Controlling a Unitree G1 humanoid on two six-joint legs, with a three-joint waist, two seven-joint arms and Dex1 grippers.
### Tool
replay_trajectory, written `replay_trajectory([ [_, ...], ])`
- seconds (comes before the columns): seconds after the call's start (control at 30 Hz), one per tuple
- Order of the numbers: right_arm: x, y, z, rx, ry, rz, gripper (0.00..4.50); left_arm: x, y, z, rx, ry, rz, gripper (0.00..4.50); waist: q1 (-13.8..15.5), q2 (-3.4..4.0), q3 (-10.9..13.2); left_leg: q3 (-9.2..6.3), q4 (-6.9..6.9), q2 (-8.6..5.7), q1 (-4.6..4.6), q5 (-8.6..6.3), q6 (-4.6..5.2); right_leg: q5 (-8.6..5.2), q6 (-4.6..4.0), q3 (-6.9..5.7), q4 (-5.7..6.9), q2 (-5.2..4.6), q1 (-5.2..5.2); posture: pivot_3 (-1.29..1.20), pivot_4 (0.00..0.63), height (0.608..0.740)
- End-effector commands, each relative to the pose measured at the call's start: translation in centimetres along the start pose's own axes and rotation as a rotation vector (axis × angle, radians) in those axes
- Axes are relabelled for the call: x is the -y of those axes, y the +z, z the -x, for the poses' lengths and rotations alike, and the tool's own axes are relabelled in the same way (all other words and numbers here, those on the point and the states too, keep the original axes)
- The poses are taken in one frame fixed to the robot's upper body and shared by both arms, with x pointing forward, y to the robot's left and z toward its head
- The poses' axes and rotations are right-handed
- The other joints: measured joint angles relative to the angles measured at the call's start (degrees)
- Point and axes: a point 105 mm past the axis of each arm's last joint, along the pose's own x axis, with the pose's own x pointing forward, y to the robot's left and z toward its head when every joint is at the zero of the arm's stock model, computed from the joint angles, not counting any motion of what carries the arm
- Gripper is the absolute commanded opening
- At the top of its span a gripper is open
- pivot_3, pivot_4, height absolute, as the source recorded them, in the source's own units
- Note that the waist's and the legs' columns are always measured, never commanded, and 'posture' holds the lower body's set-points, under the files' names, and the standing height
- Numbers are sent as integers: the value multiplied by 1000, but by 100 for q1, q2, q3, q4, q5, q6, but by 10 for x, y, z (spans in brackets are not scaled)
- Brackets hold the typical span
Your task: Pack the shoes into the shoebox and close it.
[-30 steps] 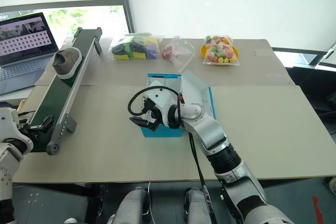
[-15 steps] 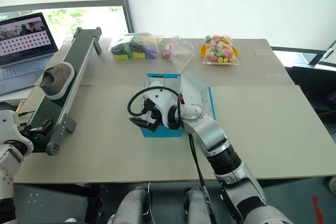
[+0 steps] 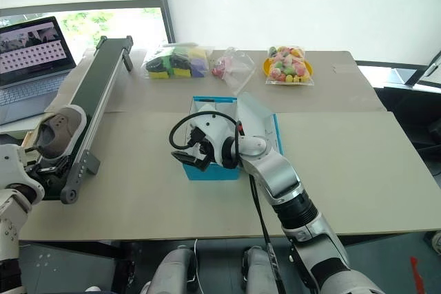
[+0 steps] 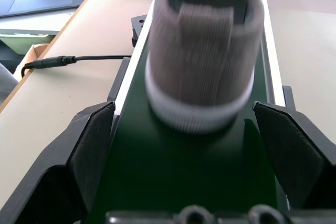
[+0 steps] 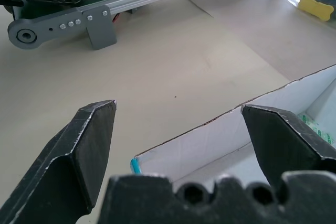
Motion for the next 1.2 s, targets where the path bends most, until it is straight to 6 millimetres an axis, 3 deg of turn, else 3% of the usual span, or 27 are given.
replay_trajectory([
  [0.03, 1, 24, 7, 85, -1, 8, 4500, 3, 5, -1, 7, -1, 12, 3997, 1, 0, 0, 0, 0, 0, 0, 0, 0, 0, 0, 0, 0, 0, 0, 0, 150, 681],
  [0.17, 5, 35, 10, 121, -11, -2, 4500, 5, 7, -3, 2, -4, 57, 2775, 17, 1, 0, -1, 0, -2, 3, 0, 0, 0, 0, 0, 4, 0, 2, 0, 150, 681],
  [0.37, 13, 44, 13, 146, -32, -5, 4500, 11, 28, -3, 76, -29, 145, 2515, 30, 0, 0, -2, 0, -1, 4, 0, 0, 0, -1, -3, 9, -1, 3, 0, 150, 681],
  [0.47, 16, 46, 13, 153, -48, -10, 4500, 24, 67, 5, 296, -73, 135, 2515, 11, -11, -1, -1, 1, -1, 1, 0, 0, 1, -1, -2, 6, 0, 6, 0, 150, 681],
  [0.53, 22, 48, 12, 173, -83, -43, 4500, 41, 92, 17, 431, -147, 166, 2515, 11, -21, -1, 2, 1, -2, -9, 0, 0, 8, 8, -1, 1, -1, 1, 0, 150, 681],
  [0.6, 30, 51, 11, 196, -116, -116, 4500, 61, 100, 25, 475, -229, 155, 2515, 3, -32, -5, 2, 3, -2, -17, 1, 1, 26, 30, 0, 0, 1, -2, 0, 150, 681],
  [0.7, 44, 59, 5, 271, -128, -502, 4500, 107, 94, 28, 435, -390, 104, 2515, -15, -33, -6, 6, 4, -4, -16, 1, 2, 30, 33, 4, 4, 1, -1, 0, 150, 681],
  [0.77, 37, 68, -1, 302, -41, -699, 4500, 140, 90, 31, 412, -491, 82, 2515, -4, -31, -5, 8, 10, -4, -9, 3, 3, 33, 30, 8, 23, 4, 1, 0, 150, 681],
  [0.87, 20, 87, -8, 329, 94, -829, 4500, 184, 86, 40, 395, -638, 87, 2515, 27, -32, -6, 1, 13, -1, -5, 2, 2, 32, 28, 4, 25, 10, 11, 0, 150, 681],
  [1.07, 8, 96, -12, 302, 165, -906, 4500, 226, 81, 55, 376, -786, 121, 2515, -76, -32, -5, 7, 12, -1, -11, 8, 15, 32, 29, 14, 24, 14, 1, 0, 150, 681],
  [1.2, 6, 96, -14, 296, 163, -937, 4500, 241, 80, 61, 368, -840, 133, 2515, -137, -32, -5, 0, 9, 2, -9, 30, 49, 30, 25, 17, 32, 25, -1, 0, 150, 681],
])
